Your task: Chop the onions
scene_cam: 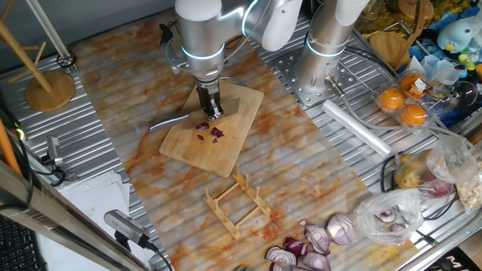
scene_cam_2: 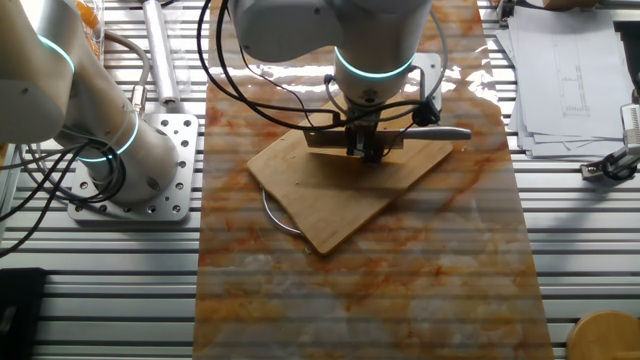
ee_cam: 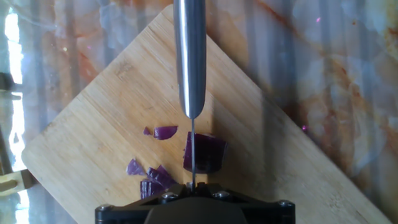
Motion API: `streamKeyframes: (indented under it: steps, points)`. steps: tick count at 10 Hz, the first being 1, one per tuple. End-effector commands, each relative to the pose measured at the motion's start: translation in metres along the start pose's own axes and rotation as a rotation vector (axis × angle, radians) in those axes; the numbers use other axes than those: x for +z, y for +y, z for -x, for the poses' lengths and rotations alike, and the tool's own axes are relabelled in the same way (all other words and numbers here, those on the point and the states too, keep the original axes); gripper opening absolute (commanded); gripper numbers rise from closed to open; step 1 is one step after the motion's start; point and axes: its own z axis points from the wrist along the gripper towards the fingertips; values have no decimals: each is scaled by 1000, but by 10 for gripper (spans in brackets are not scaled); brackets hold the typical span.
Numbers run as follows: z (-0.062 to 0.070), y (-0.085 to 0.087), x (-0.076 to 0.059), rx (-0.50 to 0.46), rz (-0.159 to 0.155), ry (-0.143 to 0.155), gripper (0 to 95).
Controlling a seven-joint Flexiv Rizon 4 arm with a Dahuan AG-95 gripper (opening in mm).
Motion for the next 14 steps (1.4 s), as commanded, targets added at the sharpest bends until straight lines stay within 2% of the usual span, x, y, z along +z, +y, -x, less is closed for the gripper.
streamKeyframes:
  steps: [1,3,6,10,12,14]
  points:
    - [0,0,-10,2,-4,-4,0]
    - [5,1,-19,5,-5,-15,0]
    - [9,2,-20,0,-6,-14,0]
    - [7,2,-20,-127,-11,-5,0]
    - [5,1,-21,-157,-11,-6,0]
    - [2,1,-19,-179,-25,-4,0]
